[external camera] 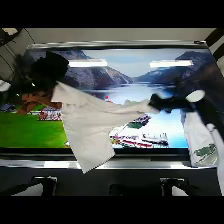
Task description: Fold the shirts.
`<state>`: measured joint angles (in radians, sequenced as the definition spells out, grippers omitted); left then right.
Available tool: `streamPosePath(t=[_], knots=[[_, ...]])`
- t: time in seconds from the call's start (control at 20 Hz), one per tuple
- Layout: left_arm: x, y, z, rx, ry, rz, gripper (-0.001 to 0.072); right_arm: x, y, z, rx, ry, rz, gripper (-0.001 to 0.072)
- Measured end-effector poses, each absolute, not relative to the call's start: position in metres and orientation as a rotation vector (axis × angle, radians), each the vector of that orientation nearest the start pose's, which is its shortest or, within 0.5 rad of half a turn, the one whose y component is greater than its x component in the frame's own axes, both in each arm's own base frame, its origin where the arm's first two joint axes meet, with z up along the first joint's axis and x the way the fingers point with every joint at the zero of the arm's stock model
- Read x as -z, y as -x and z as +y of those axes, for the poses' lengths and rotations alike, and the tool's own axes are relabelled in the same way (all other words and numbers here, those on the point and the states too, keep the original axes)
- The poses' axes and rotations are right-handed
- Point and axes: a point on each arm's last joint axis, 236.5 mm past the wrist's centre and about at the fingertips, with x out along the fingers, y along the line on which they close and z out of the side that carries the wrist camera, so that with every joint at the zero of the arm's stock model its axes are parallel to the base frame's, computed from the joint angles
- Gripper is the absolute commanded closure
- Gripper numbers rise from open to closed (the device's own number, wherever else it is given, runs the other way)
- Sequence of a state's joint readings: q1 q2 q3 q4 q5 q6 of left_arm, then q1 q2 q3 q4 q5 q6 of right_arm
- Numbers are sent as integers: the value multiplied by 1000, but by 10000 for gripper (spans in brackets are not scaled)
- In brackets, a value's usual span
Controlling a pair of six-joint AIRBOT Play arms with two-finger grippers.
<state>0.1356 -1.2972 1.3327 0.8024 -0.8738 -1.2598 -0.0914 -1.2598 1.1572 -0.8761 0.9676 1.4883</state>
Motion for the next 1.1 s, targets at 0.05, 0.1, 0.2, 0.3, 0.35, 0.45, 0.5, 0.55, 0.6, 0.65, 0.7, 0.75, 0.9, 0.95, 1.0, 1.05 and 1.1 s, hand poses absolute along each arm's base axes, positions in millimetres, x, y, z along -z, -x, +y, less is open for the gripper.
streamPosePath(t=[0.05,0.1,0.2,0.3,0.35,0.45,0.5,0.55,0.6,0.65,0.7,0.75,0.9,0.95,1.0,1.05,1.1], knots=[[-200,-490,-61,351,432,597,684,-132,-448,72,-269,-564,840,670],[-257,-485,-61,371,390,482,684,-198,-455,56,-260,-488,673,671],[-374,-457,-63,398,316,241,684,-322,-441,28,-214,-346,375,671],[-474,-403,-68,413,256,30,685,-435,-393,8,-138,-231,108,670],[-514,-371,-72,421,242,-62,685,-471,-366,2,-105,-197,22,670],[-566,-312,-77,426,224,-196,685,-520,-315,-5,-48,-158,-96,670],[-583,-286,-78,424,217,-245,685,-536,-292,-7,-26,-152,-136,670],[-597,-261,-80,421,214,-290,685,-545,-274,-8,-9,-150,-162,670],[-607,-241,-80,414,211,-324,685,-551,-258,-9,4,-151,-179,670],[-614,-223,-78,397,205,-355,686,-555,-246,-9,14,-152,-187,670],[-620,-208,-76,384,200,-380,685,-555,-237,-9,22,-155,-187,670],[-624,-197,-74,370,198,-398,685,-555,-229,-10,31,-156,-182,670],[-621,-188,-65,314,191,-384,685,-537,-223,-12,52,-184,-105,670],[-613,-194,-62,298,190,-353,685,-524,-227,-13,56,-199,-51,670],[-602,-203,-60,285,193,-307,685,-509,-232,-13,61,-214,14,670],[-589,-216,-58,276,198,-252,685,-489,-241,-14,68,-225,97,670],[-568,-235,-56,266,206,-175,685,-463,-253,-16,76,-235,207,670]])
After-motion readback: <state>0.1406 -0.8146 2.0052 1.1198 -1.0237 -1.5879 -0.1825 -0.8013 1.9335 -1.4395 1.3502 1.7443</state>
